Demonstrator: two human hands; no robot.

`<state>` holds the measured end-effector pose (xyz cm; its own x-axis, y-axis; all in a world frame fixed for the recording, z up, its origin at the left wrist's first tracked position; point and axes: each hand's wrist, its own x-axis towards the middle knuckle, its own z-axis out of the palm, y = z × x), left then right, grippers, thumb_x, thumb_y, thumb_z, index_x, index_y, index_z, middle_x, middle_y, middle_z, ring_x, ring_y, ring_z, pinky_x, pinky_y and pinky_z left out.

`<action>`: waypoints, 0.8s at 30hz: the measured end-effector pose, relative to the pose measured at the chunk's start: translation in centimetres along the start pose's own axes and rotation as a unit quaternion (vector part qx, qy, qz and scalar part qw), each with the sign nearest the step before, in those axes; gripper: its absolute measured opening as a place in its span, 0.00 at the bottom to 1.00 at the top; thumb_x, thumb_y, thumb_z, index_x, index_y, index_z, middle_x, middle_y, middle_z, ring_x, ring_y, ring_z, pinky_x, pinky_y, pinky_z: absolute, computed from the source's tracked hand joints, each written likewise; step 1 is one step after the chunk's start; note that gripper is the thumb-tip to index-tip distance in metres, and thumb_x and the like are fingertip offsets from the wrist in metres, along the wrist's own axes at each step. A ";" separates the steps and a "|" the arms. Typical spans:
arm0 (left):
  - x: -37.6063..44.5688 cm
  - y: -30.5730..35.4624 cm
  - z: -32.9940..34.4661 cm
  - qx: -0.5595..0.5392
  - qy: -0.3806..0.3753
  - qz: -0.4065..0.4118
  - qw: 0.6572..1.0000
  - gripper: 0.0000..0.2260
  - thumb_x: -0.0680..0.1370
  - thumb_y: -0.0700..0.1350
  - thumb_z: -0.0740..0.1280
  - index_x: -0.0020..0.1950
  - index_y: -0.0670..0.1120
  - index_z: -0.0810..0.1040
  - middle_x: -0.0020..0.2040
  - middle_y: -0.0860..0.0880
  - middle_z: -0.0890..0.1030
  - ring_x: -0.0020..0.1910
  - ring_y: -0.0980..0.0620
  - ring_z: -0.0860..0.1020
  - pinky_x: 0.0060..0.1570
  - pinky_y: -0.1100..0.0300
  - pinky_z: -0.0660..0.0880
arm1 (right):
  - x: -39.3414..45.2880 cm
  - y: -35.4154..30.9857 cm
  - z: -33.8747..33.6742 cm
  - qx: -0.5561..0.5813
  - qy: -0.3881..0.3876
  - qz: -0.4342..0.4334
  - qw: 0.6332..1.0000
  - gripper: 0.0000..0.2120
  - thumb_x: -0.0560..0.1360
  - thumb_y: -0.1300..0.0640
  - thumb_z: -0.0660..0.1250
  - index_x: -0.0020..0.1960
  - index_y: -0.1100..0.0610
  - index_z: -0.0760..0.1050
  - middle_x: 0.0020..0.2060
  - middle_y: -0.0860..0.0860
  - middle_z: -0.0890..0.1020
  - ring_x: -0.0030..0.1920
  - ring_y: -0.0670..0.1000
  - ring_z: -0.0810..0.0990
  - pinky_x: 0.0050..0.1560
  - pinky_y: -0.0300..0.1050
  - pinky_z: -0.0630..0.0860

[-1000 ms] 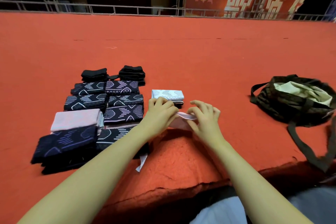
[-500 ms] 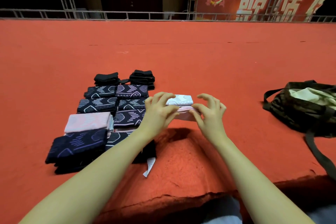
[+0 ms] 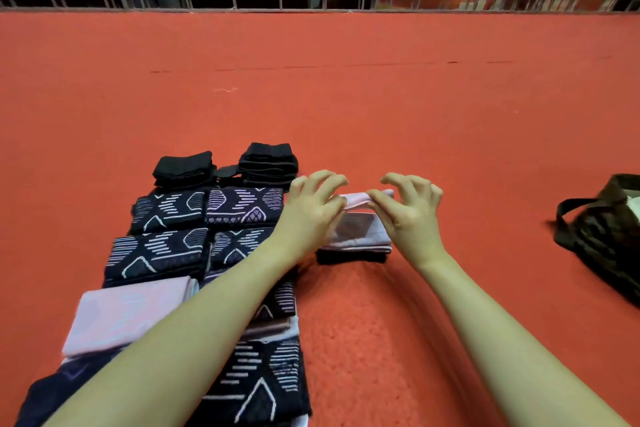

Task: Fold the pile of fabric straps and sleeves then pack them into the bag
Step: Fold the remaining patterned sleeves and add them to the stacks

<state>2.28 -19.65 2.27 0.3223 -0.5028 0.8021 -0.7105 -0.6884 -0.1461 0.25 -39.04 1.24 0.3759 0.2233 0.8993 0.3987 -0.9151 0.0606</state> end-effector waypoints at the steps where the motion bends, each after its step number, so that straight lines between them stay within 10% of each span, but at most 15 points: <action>1: -0.2 -0.5 0.5 0.010 -0.018 0.013 1.000 0.04 0.72 0.41 0.68 0.39 0.43 0.80 0.56 0.47 0.77 0.56 0.46 0.71 0.49 0.51 0.64 | -0.2 0.4 0.6 -0.003 -0.017 -0.017 1.000 0.04 0.72 0.57 0.69 0.45 0.53 0.81 0.55 0.49 0.73 0.51 0.55 0.70 0.51 0.49 0.61; 9: -2.1 -0.2 1.2 -0.092 -0.303 -0.019 0.948 0.09 0.73 0.47 0.59 0.41 0.43 0.75 0.59 0.39 0.79 0.51 0.41 0.80 0.52 0.52 0.73 | -2.5 0.1 0.4 0.090 -0.259 0.008 0.962 0.08 0.72 0.51 0.64 0.41 0.55 0.76 0.58 0.54 0.78 0.58 0.55 0.71 0.53 0.49 0.60; 14: 0.0 0.6 0.0 -0.093 -0.389 -0.142 0.905 0.14 0.77 0.50 0.58 0.47 0.42 0.79 0.62 0.38 0.77 0.33 0.41 0.79 0.34 0.56 0.75 | -0.4 -0.1 -1.0 0.171 -0.377 0.132 0.901 0.13 0.74 0.46 0.59 0.39 0.52 0.76 0.49 0.47 0.81 0.51 0.49 0.75 0.48 0.41 0.53; 18: 2.0 0.4 0.8 -0.082 -0.436 -0.244 0.862 0.20 0.81 0.44 0.59 0.73 0.41 0.66 0.73 0.40 0.64 0.59 0.39 0.74 0.55 0.49 0.70 | 1.8 0.2 -0.1 0.125 -0.414 0.183 0.883 0.17 0.76 0.47 0.54 0.52 0.54 0.78 0.46 0.48 0.80 0.43 0.54 0.77 0.44 0.44 0.54; 24: 2.2 0.1 1.7 -0.011 -0.539 -0.226 0.812 0.27 0.82 0.55 0.51 0.79 0.49 0.49 0.79 0.44 0.49 0.75 0.42 0.53 0.69 0.49 0.52 | 2.4 0.2 2.0 0.043 -0.550 0.199 0.810 0.26 0.79 0.40 0.50 0.73 0.49 0.63 0.73 0.49 0.64 0.69 0.55 0.63 0.63 0.50 0.53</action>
<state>4.01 -21.67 3.00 0.9047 -0.3749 -0.2022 -0.3745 -0.9263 0.0420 2.89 -37.98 2.52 0.9880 0.1242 -0.0922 0.1023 -0.9717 -0.2130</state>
